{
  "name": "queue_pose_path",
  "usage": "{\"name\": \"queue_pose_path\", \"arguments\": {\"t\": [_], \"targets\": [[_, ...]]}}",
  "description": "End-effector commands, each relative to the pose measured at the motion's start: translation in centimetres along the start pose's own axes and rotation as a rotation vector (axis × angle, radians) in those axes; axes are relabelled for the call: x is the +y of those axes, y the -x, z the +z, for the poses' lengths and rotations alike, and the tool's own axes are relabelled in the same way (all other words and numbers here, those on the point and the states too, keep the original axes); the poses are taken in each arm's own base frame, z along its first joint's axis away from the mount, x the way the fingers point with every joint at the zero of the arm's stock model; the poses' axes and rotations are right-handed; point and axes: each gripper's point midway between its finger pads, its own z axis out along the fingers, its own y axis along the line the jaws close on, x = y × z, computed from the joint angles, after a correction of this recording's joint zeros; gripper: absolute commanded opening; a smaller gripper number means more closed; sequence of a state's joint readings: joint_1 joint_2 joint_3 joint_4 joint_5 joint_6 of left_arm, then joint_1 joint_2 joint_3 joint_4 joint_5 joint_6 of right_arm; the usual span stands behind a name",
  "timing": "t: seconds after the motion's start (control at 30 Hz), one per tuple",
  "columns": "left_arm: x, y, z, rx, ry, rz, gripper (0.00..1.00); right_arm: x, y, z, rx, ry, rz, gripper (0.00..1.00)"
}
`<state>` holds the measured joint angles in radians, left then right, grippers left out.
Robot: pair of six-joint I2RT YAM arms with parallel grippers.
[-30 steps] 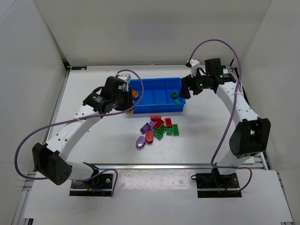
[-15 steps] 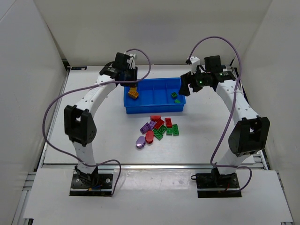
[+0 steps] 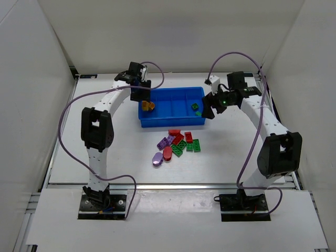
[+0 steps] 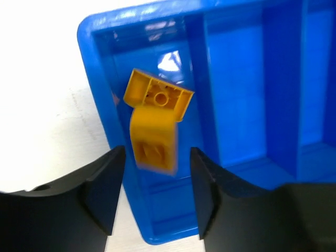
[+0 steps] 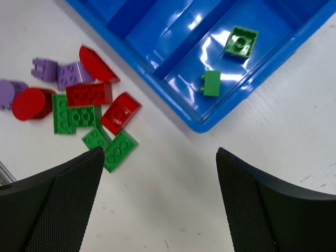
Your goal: Sort the legos into containers by color
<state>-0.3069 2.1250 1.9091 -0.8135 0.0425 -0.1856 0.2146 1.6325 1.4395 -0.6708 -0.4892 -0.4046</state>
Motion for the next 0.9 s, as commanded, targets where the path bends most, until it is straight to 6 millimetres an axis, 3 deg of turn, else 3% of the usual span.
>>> {"name": "queue_pose_path", "arguments": {"t": [0.0, 0.17, 0.3, 0.33, 0.5, 0.53, 0.63, 0.67, 0.77, 0.87], "targets": [[-1.2, 2.7, -1.9, -0.076, -0.045, 0.032, 0.64, 2.4, 0.0, -1.0, -0.022, 0.057, -0.141, 0.89], [-2.1, 4.0, -3.4, -0.117, -0.089, 0.046, 0.70, 5.5, -0.1, -0.2, -0.014, 0.114, -0.312, 0.89], [-2.5, 7.0, -8.4, -0.231, -0.126, 0.024, 0.70, 9.6, 0.6, 0.1, -0.040, 0.191, -0.501, 0.89], [-2.4, 8.0, -11.0, -0.282, -0.136, 0.018, 0.71, 11.8, 0.5, 0.7, -0.044, 0.239, -0.581, 0.89], [1.8, 8.2, -16.9, -0.353, -0.166, -0.085, 0.82, 18.6, -0.1, 2.0, -0.079, 0.413, -0.845, 0.90], [4.3, 7.5, -17.6, -0.348, -0.148, -0.131, 0.84, 20.5, -0.7, 2.6, -0.087, 0.476, -0.921, 0.90], [7.7, 6.2, -19.4, -0.354, -0.157, -0.223, 0.88, 23.8, -2.4, 3.7, -0.081, 0.597, -1.044, 0.90], [9.8, 4.8, -18.8, -0.327, -0.142, -0.276, 0.88, 24.3, -2.7, 4.3, -0.080, 0.611, -1.074, 0.90], [12.3, 2.8, -19.0, -0.299, -0.157, -0.360, 0.90, 26.4, -4.3, 6.4, -0.060, 0.660, -1.160, 0.91], [13.0, 1.6, -19.3, -0.283, -0.193, -0.395, 0.91, 27.9, -5.0, 8.5, -0.053, 0.699, -1.210, 0.91]]}}
